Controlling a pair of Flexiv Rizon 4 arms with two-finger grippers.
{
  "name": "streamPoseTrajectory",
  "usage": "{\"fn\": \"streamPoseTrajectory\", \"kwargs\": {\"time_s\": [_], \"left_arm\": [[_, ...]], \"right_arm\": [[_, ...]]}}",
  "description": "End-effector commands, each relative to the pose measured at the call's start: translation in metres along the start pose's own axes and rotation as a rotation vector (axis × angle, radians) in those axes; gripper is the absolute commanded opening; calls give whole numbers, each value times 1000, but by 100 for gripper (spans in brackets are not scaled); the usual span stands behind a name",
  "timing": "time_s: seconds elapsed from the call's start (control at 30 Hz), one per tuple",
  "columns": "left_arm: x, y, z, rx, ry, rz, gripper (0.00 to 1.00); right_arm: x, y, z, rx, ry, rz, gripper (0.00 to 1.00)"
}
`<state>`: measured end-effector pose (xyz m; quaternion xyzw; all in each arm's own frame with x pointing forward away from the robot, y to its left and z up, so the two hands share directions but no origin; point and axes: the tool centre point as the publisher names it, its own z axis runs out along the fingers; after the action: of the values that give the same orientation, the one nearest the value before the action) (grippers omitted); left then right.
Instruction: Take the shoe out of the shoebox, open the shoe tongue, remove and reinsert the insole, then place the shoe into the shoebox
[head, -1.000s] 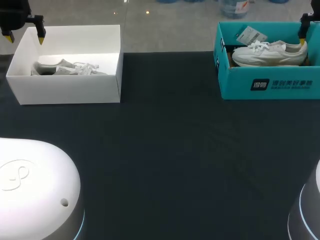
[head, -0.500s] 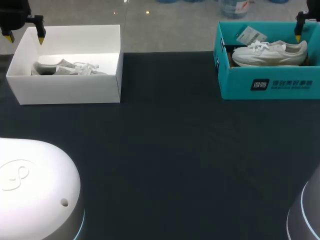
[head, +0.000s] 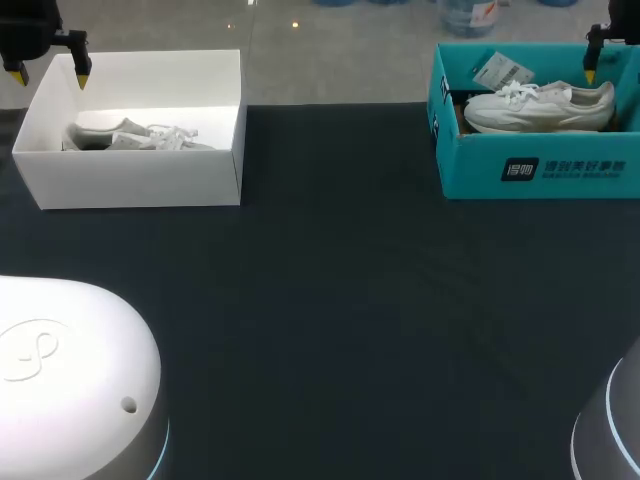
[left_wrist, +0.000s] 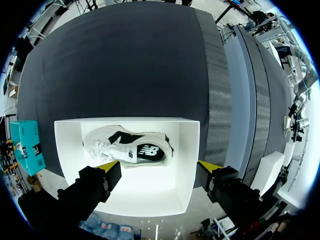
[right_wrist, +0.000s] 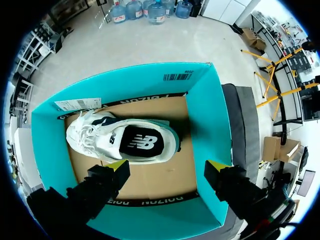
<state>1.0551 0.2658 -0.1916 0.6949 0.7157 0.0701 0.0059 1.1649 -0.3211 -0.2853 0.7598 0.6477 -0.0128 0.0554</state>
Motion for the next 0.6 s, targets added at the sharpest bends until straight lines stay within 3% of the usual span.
{"fn": "streamPoseTrajectory", "kwargs": {"time_s": [0.03, 0.6], "left_arm": [[0, -1, 0, -3, 2, 1, 100], [0, -1, 0, -3, 2, 1, 100]], "right_arm": [[-4, 11, 5, 39, 4, 0, 100], [2, 19, 28, 69, 24, -25, 100]]}}
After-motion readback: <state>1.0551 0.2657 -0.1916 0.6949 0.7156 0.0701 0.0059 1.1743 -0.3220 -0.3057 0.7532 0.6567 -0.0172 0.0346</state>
